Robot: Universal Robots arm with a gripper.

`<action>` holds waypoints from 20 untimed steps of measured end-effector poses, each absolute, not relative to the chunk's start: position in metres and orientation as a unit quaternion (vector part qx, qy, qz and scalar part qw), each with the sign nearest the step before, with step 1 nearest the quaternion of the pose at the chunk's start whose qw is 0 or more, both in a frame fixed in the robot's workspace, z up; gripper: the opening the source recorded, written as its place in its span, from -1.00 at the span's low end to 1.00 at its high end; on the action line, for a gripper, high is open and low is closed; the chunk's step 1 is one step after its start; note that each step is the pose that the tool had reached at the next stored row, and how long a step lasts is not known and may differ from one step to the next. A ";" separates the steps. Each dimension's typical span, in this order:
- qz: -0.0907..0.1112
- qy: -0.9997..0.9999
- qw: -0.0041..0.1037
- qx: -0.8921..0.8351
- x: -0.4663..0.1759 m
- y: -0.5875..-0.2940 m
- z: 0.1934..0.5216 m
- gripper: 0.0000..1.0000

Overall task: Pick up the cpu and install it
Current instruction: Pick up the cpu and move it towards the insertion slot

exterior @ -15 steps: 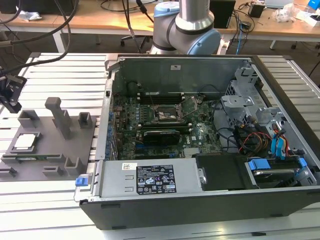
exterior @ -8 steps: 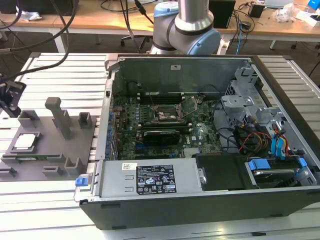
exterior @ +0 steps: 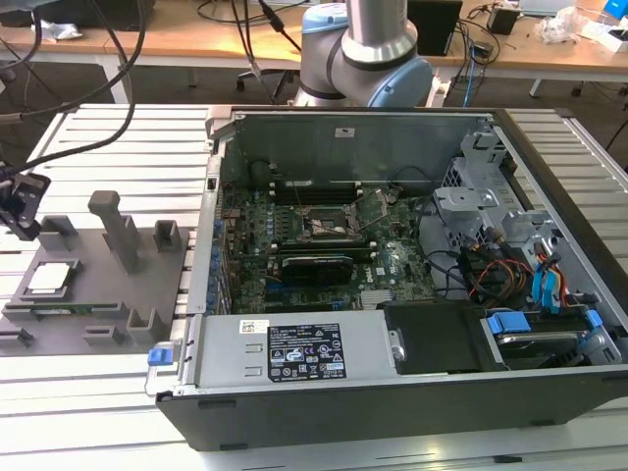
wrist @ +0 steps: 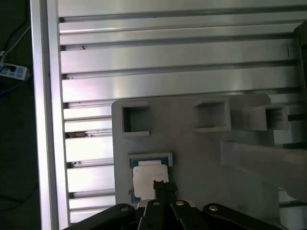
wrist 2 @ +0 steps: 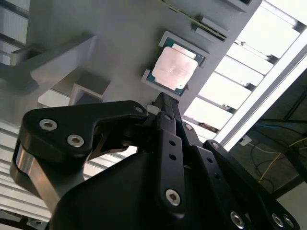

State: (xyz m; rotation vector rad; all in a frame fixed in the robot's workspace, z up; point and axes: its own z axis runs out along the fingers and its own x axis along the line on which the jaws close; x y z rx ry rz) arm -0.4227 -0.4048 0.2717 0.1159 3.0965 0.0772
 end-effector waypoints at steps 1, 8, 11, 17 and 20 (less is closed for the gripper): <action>0.025 0.999 0.021 0.037 -0.423 -0.405 0.269 -0.79; 0.025 0.999 0.020 0.038 -0.426 -0.406 0.256 -0.79; 0.025 0.999 0.020 0.038 -0.427 -0.407 0.249 -0.79; 0.025 0.999 0.018 0.039 -0.429 -0.410 0.238 -0.79; 0.025 0.999 0.018 0.039 -0.430 -0.411 0.232 -0.79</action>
